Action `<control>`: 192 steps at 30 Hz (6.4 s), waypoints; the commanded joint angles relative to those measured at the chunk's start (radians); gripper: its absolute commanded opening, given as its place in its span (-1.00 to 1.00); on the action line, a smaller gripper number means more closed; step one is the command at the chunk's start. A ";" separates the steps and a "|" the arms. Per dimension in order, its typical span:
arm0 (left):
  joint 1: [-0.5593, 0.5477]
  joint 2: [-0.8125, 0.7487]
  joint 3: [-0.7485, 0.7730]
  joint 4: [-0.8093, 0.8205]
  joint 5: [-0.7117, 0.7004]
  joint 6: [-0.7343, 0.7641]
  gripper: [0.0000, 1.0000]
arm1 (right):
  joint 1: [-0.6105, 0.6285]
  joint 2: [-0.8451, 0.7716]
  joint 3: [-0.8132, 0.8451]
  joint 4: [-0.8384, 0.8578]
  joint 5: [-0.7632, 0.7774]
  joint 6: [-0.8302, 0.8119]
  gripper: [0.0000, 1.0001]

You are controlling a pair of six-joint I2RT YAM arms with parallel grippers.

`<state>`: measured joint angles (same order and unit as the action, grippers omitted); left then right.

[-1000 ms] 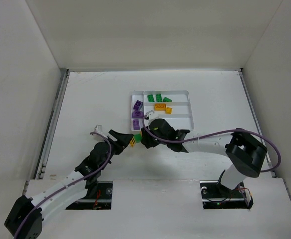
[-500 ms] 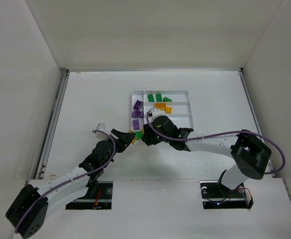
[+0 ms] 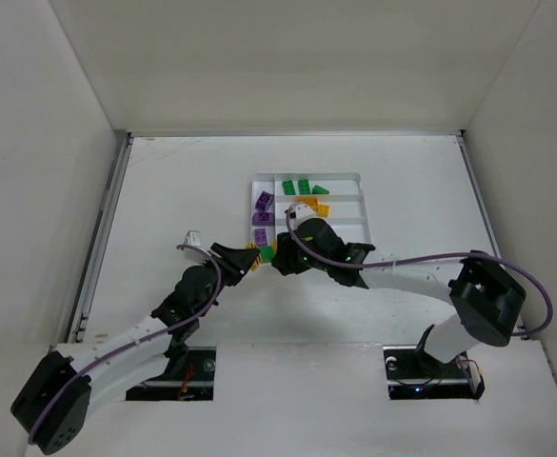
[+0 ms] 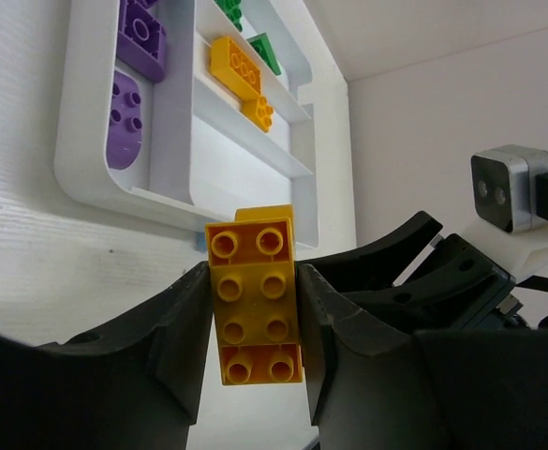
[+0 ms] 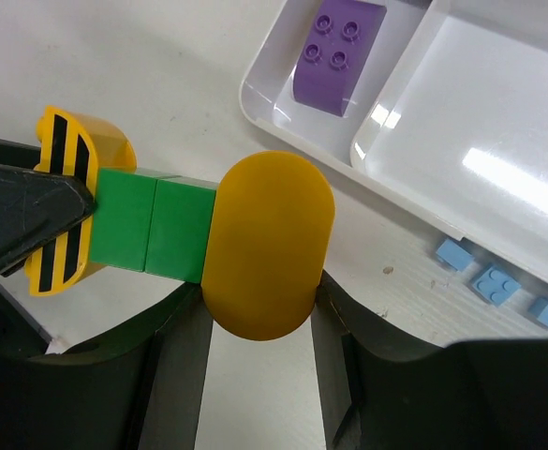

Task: Sort the legos into containers by color

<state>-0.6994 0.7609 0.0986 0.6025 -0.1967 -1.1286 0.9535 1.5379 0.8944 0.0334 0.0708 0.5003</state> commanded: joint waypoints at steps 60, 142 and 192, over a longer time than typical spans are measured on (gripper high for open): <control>0.097 -0.003 0.064 0.379 0.256 -0.175 -0.74 | -0.261 -0.110 -0.425 1.063 -0.378 0.647 0.76; 0.177 0.135 0.075 0.367 0.304 -0.040 -0.72 | -0.496 0.050 0.027 0.097 0.280 0.106 -0.22; 0.105 0.219 0.202 0.514 0.273 -0.198 -0.72 | -0.270 -0.156 -0.270 1.002 -0.451 0.647 0.50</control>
<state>-0.5823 0.9852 0.2638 1.0119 0.0906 -1.3254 0.6685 1.3731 0.5781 0.9287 -0.3531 1.1225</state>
